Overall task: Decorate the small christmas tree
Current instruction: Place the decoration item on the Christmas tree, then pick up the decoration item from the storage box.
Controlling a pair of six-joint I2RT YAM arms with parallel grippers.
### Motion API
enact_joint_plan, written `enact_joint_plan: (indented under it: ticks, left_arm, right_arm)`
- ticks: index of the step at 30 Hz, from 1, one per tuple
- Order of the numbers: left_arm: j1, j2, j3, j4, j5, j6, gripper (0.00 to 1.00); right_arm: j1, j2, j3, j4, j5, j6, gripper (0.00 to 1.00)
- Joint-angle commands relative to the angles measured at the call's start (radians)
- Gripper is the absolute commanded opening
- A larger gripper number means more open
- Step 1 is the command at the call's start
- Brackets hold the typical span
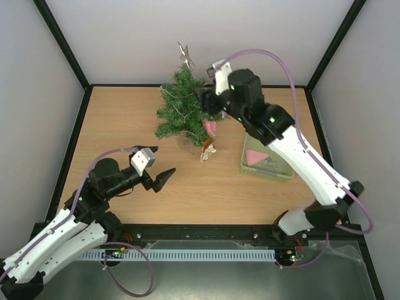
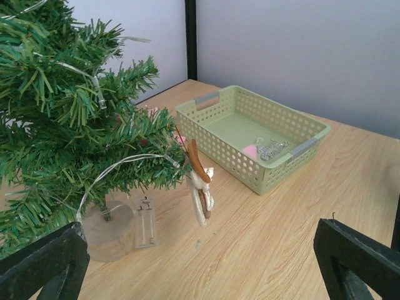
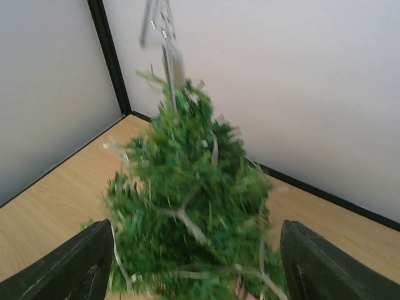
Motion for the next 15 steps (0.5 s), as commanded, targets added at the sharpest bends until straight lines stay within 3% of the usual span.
enact_joint_plan:
  ticks: [1, 5, 8, 15]
  left_arm:
    - [0.002, 0.044, 0.059, -0.009, -0.043, -0.09, 1.0]
    - [0.049, 0.08, 0.085, -0.015, -0.071, -0.178, 1.0]
    - [0.144, 0.121, 0.103, -0.03, -0.029, -0.255, 0.98]
    - [0.542, 0.197, 0.027, 0.068, 0.413, -0.468, 0.9]
  right_arm:
    - [-0.003, -0.198, -0.242, 0.189, 0.011, 0.054, 0.72]
    - [-0.002, -0.37, -0.497, 0.27, 0.058, 0.152, 0.73]
    - [-0.002, -0.44, -0.6, 0.21, 0.198, 0.243, 0.72]
    - [-0.018, -0.507, -0.7, 0.127, 0.428, 0.268, 0.61]
